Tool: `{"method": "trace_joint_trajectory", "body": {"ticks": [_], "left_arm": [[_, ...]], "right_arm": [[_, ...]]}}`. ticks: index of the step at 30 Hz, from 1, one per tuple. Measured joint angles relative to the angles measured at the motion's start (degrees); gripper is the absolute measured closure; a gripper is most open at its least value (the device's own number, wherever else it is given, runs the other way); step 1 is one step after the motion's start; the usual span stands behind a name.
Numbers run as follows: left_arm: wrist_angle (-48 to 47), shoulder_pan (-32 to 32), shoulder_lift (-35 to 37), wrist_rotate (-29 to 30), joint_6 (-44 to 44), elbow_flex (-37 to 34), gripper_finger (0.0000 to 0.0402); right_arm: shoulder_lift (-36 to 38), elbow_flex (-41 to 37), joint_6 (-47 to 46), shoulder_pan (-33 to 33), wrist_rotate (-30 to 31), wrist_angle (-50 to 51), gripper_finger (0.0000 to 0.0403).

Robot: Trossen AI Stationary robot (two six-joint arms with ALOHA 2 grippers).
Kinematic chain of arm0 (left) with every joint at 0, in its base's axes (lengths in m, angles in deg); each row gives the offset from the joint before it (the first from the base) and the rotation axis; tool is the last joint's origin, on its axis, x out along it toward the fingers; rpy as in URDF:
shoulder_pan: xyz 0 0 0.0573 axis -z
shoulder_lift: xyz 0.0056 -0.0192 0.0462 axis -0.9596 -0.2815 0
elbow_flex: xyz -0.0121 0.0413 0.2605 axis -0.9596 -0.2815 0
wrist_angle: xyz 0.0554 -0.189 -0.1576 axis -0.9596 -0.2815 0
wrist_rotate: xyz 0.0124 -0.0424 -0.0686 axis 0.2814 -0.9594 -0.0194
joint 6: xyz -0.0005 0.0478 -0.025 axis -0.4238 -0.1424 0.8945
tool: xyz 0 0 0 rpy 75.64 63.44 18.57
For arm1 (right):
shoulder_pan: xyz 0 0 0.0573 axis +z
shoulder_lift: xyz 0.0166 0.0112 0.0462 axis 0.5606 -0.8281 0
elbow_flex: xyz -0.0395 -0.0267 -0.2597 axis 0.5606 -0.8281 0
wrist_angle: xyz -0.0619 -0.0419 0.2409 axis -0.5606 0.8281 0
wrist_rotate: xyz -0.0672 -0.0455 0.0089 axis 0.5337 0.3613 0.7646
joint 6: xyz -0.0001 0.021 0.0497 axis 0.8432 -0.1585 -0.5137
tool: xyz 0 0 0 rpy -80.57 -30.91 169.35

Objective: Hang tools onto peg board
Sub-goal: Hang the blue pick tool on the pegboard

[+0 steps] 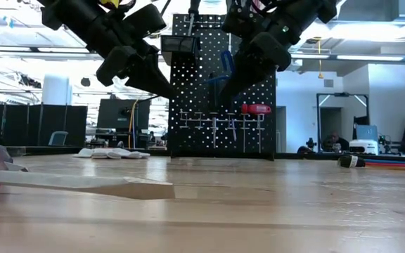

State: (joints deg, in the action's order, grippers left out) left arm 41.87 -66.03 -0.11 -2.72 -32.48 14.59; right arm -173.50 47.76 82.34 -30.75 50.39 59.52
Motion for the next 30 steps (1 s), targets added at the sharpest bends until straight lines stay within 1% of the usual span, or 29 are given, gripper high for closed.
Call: {"method": "trace_joint_trajectory", "body": {"ticks": [5,9,11,13,16,19,21,24,26,28,30], "left_arm": [[-0.11,0.02,0.0,1.73,0.28,0.0,0.0399],[-0.24,0.04,0.0,1.82,0.33,-0.02,0.0399],[1.57,0.04,0.0,1.8,0.42,-1.18,0.04],[5.02,0.04,0.01,1.91,1.16,-3.49,0.04],[13.42,-0.04,0.13,1.95,2.36,-7.91,0.0401],[21.5,-0.07,0.13,1.95,3.49,-12.57,0.0401],[27.32,-0.07,0.13,1.95,4.12,-15.1,0.0401],[37.69,-0.07,0.13,1.96,3.89,-18.61,0.0401],[44.34,-0.07,0.13,1.88,3.59,-20.59,0.0401],[51.04,-0.1,0.13,0.34,3.54,-22.38,0.0401],[56.44,-0.11,0.13,-0.45,3.54,-23.63,0.0401]], "right_arm": [[0.0,0.0,0.0,0.01,0.02,-0.19,0.0379],[0.0,0.0,0.05,-0.02,0.02,-0.37,0.0354],[0.17,0.0,0.26,0.01,0.01,-0.2,0.0343],[1.23,0.0,0.79,0.01,0.02,1.31,0.0336],[4.09,-0.01,0.62,0.01,0.04,4.4,0.0333],[7.78,-1.97,0.0,0.01,0.07,4.12,0.0332],[10.4,-4.94,0.46,-0.01,0.09,0.34,0.0332],[14.46,-11.83,1.14,-0.89,0.07,-8.52,0.0332],[16.86,-17.33,1.47,-1.77,0.07,-15.87,0.0331],[18.38,-22.73,1.46,-2.36,-0.11,-24.73,0.0331],[18.68,-27.64,0.55,-3.15,-2.52,-34.35,0.0331]]}}
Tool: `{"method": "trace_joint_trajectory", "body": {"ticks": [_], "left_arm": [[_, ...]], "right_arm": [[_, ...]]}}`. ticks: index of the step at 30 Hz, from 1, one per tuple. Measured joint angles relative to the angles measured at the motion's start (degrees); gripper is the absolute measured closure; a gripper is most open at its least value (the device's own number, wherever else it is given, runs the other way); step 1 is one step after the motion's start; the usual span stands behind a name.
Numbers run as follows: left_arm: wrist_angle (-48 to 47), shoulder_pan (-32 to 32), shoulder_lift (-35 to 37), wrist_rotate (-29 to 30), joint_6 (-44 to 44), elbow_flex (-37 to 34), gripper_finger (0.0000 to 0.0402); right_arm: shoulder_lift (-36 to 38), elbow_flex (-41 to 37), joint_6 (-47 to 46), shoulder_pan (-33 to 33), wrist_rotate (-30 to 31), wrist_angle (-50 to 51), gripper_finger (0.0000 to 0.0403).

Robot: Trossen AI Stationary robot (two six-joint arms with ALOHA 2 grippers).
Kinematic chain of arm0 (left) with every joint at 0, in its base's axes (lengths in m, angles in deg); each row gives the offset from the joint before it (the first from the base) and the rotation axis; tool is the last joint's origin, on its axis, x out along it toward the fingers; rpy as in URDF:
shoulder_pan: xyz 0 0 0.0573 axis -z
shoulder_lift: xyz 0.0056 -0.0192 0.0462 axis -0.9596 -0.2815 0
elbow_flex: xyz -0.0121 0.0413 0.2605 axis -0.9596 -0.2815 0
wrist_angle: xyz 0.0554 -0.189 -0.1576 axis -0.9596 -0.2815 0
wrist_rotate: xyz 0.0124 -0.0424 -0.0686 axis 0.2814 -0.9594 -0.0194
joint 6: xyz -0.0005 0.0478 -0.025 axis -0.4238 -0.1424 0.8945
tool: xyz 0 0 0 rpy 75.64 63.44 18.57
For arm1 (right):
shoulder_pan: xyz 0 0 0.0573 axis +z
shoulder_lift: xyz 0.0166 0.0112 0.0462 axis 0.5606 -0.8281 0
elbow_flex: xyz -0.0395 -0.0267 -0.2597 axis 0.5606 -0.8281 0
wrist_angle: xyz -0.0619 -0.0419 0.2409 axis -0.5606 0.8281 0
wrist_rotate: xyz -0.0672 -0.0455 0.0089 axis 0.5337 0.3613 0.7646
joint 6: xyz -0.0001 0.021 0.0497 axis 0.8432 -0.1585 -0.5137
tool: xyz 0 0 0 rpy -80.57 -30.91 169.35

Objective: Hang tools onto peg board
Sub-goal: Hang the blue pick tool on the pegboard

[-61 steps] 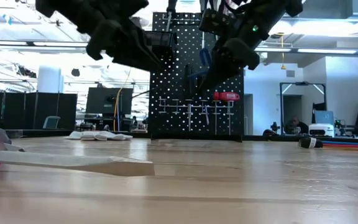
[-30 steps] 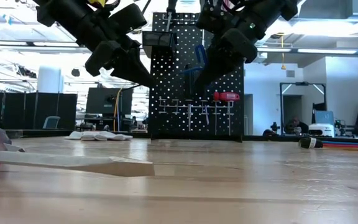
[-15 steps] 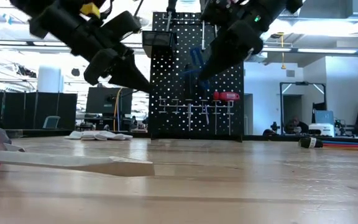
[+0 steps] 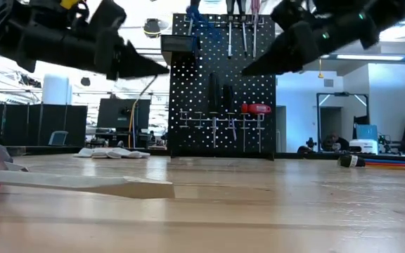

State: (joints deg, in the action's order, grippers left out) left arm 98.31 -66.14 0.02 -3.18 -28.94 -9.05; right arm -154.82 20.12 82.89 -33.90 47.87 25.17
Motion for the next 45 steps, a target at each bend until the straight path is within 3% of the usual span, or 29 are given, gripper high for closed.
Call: {"method": "trace_joint_trajectory", "body": {"ticks": [5,10,15,20,26,36,45], "left_arm": [[9.26,-0.04,0.04,-4.99,1.25,-1.57,0.0401],[10.91,-0.04,0.04,-7.81,2.3,-1.01,0.0401],[10.88,-0.04,0.04,-7.99,3.01,-0.93,0.0401],[10.6,-0.04,0.04,-8.0,3.12,-0.93,0.0401],[10.47,-0.04,0.04,-7.98,2.99,-0.93,0.0401],[9.98,-0.02,0.02,-7.85,2.73,-0.91,0.0401],[6.03,-0.13,0.09,-4.64,4.0,-0.78,0.0355]], "right_arm": [[-2.57,-4.88,-2.27,-2.01,-9.83,-18.17,0.032],[-6.82,-2.38,-4.36,-4.0,-19.83,-27.66,0.0263],[-11.12,4.08,-4.43,-3.81,-21.2,-29.02,0.0195],[-13.31,8.84,-1.62,-1.74,-19.96,-28.93,0.0175],[-12.8,9.63,3.05,1.82,-12.46,-29.45,0.0225],[-12.88,9.63,3.37,2.78,-10.11,-30.22,0.0384],[-9.08,14.33,4.44,1.85,-4.02,-16.16,0.0389]]}}
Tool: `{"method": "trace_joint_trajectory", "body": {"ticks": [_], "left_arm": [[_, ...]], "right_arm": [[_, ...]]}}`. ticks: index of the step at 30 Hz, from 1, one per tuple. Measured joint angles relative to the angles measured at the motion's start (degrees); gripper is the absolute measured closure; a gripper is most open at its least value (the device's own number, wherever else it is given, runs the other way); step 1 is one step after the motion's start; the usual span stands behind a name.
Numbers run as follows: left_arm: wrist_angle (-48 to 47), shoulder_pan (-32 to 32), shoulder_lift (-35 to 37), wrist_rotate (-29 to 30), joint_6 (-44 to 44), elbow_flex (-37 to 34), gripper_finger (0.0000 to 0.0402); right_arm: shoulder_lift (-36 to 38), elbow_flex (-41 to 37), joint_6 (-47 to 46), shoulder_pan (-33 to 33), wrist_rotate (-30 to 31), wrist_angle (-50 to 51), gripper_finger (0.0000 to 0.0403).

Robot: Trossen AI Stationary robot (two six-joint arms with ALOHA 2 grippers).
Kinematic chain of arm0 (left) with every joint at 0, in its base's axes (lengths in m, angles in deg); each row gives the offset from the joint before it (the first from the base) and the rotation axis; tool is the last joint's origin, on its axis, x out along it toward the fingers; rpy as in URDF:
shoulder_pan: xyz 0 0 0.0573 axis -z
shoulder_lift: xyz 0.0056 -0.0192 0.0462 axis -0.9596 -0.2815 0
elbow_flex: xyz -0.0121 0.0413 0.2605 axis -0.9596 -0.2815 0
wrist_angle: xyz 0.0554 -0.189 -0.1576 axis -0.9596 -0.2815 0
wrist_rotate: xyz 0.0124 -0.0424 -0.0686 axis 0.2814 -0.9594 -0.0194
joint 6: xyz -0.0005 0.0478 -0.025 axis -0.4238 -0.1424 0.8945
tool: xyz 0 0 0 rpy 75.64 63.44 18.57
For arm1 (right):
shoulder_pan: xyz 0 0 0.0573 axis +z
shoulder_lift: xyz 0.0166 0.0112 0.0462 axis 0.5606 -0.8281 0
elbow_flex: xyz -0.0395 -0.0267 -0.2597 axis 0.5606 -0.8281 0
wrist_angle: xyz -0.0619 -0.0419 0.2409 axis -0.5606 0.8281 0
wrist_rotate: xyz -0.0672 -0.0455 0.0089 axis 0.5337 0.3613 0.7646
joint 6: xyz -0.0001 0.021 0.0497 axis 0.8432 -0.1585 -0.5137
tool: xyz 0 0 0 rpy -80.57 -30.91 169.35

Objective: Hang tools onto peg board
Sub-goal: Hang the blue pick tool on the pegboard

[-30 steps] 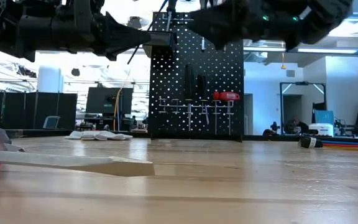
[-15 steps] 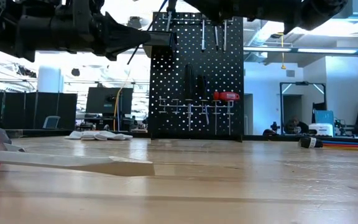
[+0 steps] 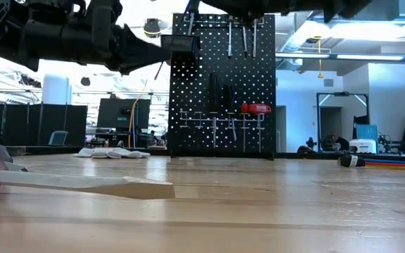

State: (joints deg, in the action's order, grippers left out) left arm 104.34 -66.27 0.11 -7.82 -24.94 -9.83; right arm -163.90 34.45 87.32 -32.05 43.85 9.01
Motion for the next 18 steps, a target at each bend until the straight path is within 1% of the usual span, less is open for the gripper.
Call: {"method": "trace_joint_trajectory", "body": {"ticks": [3,4,6,8,9,11,14,18], "left_arm": [[-6.54,0.0,0.85,6.17,0.1,0.0,0.0323],[-10.23,0.04,1.25,8.11,0.38,-0.06,0.0313],[-17.24,0.17,2.42,13.08,1.03,-0.22,0.0296],[-21.38,0.03,4.38,16.7,2.2,-0.22,0.0285],[-22.92,0.04,5.29,17.56,3.25,-0.22,0.0282],[-25.3,0.11,6.91,17.43,5.66,-0.17,0.028],[-25.8,0.72,9.25,17.38,7.59,-0.15,0.0284],[-25.99,1.58,10.39,17.35,7.22,-0.15,0.029]], "right_arm": [[0.93,3.63,1.71,-0.63,5.07,8.35,0.0389],[1.25,5.19,3.02,-1.08,8.74,11.43,0.0389],[1.85,7.91,4.49,-2.27,13.39,16.32,0.0389],[1.92,9.91,5.71,-3.8,17.43,19.94,0.0389],[1.78,10.49,5.87,-4.67,17.87,21.29,0.0389],[1.36,10.64,5.91,-6.94,17.11,22.15,0.0389],[0.73,10.65,4.61,-10.6,15.93,22.03,0.0389],[0.65,10.66,2.11,-14.09,10.79,21.27,0.0389]]}}
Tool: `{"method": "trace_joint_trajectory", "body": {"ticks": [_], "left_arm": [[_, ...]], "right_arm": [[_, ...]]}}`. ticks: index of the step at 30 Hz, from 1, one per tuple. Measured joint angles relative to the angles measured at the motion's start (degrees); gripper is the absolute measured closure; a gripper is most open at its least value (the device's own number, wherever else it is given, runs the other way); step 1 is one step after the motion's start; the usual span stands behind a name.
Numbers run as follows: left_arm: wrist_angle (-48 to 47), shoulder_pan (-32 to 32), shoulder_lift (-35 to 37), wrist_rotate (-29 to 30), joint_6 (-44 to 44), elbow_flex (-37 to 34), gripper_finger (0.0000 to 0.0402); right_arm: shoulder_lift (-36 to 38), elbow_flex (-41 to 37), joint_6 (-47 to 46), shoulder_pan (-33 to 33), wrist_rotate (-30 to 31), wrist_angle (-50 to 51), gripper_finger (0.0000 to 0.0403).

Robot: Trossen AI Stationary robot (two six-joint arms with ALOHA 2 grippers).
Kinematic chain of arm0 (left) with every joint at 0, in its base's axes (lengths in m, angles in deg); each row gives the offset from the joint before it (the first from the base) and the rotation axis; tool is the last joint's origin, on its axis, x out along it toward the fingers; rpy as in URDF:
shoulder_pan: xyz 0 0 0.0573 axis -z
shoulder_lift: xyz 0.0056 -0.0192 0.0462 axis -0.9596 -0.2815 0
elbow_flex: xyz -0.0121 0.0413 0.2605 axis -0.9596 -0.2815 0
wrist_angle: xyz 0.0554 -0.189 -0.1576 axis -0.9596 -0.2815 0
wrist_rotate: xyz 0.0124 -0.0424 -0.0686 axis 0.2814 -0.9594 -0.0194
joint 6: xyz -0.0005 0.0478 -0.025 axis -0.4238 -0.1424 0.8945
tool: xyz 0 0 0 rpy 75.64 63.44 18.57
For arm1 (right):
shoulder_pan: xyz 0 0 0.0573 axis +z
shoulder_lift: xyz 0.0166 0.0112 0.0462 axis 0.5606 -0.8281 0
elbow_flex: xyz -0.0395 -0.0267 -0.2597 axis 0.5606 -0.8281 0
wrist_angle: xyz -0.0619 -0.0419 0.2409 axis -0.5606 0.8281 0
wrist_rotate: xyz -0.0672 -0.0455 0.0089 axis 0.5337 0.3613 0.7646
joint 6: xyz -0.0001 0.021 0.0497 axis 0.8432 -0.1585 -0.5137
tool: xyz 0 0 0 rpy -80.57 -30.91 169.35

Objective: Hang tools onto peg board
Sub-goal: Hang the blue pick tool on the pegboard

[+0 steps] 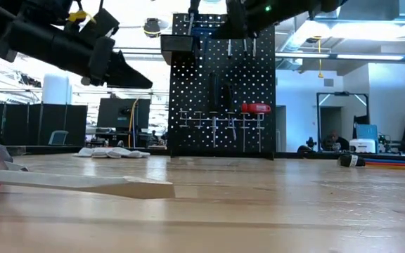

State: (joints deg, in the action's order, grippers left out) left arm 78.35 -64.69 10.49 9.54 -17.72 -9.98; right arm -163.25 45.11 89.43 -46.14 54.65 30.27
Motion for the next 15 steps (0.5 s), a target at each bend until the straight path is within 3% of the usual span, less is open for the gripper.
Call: {"method": "trace_joint_trajectory", "body": {"ticks": [15], "left_arm": [[-0.31,-0.03,-0.02,0.02,-0.05,0.0,0.0293]], "right_arm": [[0.03,0.05,-5.44,-2.75,-0.67,-1.46,0.0389]]}}
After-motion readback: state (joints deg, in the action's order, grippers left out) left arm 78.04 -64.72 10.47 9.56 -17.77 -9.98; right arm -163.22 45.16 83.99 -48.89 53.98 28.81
